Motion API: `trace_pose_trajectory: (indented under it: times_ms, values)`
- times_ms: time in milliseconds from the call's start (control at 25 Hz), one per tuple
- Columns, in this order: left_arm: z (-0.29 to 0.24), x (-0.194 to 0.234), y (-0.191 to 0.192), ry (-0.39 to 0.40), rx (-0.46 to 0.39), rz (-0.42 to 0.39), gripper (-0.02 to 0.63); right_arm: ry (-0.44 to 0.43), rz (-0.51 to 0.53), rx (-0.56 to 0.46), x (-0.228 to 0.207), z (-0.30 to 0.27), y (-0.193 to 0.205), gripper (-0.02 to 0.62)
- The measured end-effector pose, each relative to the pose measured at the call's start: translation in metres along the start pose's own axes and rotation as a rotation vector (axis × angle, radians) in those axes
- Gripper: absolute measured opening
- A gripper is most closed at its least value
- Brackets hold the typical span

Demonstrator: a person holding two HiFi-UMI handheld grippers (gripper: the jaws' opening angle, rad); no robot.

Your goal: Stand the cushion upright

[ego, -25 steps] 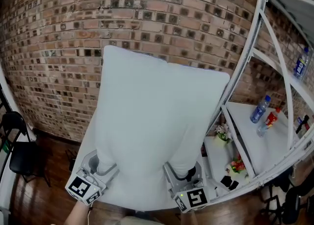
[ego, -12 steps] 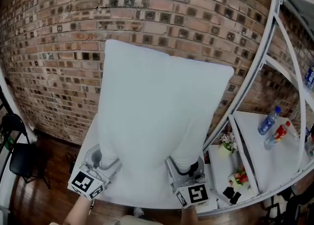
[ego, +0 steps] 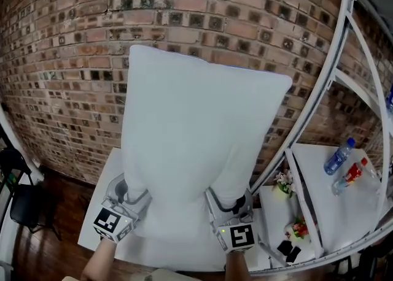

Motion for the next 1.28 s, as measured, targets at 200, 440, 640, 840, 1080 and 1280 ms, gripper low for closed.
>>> trace_pose_trajectory:
  times_ms: [200,440,640,840,1080,1280]
  values:
    - [-0.022,0.006,0.008,-0.038,0.011,-0.004,0.27,-0.007,0.001,0.001,-0.016,-0.017,0.013,0.281]
    - [-0.041,0.019,0.021,-0.099,0.027,-0.001,0.27,-0.012,0.014,-0.008,-0.027,-0.042,0.03,0.281]
    - [-0.053,0.037,0.033,-0.131,0.035,-0.03,0.27,-0.019,0.017,-0.019,-0.027,-0.063,0.044,0.281]
    - [-0.069,0.056,0.045,-0.177,0.028,-0.036,0.265,-0.023,0.023,-0.062,-0.032,-0.089,0.054,0.281]
    - [-0.087,0.075,0.054,-0.218,0.015,-0.025,0.26,-0.04,0.062,-0.069,-0.04,-0.121,0.057,0.281]
    - [-0.108,0.09,0.064,-0.215,0.027,-0.049,0.255,-0.047,0.084,-0.064,-0.048,-0.144,0.069,0.281]
Point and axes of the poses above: the fingertips, and each gripper's own axes: z backward along the fingers, x to its left, y out of its underside, the point moved 6 cm from there along z, backward along the fingers
